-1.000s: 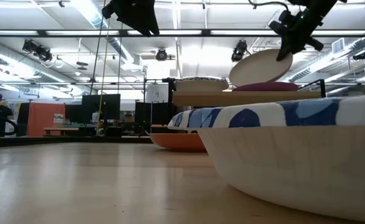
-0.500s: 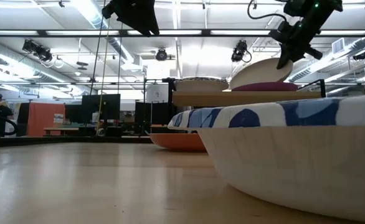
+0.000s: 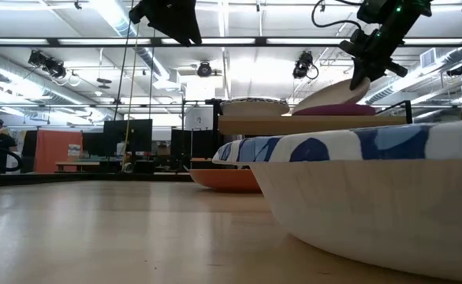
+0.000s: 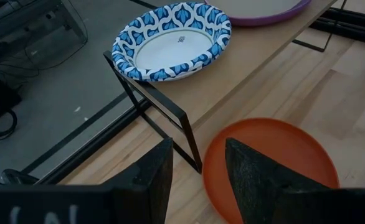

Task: Place and stack plates onto a shelf
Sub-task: Stack the beige plate on top of the violet plate on the shelf

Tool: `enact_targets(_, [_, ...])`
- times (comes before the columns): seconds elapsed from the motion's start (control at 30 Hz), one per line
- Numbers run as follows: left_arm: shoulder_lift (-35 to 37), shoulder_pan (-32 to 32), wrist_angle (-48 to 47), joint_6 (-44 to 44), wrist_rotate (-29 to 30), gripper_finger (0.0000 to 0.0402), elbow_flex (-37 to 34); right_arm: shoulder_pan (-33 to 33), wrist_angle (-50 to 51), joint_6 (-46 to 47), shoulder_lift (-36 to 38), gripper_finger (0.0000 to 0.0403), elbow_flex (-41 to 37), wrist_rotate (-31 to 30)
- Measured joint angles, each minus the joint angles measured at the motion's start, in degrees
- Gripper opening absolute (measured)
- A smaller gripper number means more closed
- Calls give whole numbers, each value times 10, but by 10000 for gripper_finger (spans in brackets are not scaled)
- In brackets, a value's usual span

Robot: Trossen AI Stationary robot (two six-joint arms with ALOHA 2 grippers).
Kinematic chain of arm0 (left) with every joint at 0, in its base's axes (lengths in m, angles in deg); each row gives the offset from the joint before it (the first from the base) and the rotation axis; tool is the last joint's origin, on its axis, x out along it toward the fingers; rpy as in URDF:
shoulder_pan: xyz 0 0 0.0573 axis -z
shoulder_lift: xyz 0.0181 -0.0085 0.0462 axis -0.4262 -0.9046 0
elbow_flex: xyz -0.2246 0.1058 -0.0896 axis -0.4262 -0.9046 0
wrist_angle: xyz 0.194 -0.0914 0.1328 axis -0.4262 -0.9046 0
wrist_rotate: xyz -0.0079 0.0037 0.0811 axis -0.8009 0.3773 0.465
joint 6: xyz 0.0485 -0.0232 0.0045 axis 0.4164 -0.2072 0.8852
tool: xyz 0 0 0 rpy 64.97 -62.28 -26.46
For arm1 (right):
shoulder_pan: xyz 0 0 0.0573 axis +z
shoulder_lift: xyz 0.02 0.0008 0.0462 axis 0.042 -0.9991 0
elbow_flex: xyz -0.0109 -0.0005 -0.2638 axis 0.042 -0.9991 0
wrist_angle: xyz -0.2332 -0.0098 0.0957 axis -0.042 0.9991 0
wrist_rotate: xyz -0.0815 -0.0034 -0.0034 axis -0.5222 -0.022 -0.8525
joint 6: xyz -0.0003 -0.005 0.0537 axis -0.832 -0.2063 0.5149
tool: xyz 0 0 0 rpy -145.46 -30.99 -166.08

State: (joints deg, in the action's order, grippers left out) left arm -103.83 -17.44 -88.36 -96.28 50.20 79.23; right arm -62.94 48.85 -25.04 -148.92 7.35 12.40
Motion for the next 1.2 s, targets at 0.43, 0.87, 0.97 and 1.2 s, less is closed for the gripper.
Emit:
enact_targets(0.43, [0,0,0,-1,0,153,0,0,0,-3,0,64,0,-1])
enact_targets(0.87, [0,0,0,0,0,153,0,0,0,-2,-5,143,0,-6])
enact_targets(0.97, [0,0,0,0,0,153,0,0,0,-2,-5,166,0,-8])
enact_targets(1.2, [0,1,0,0,0,153,0,0,-1,-2,-5,196,0,-8])
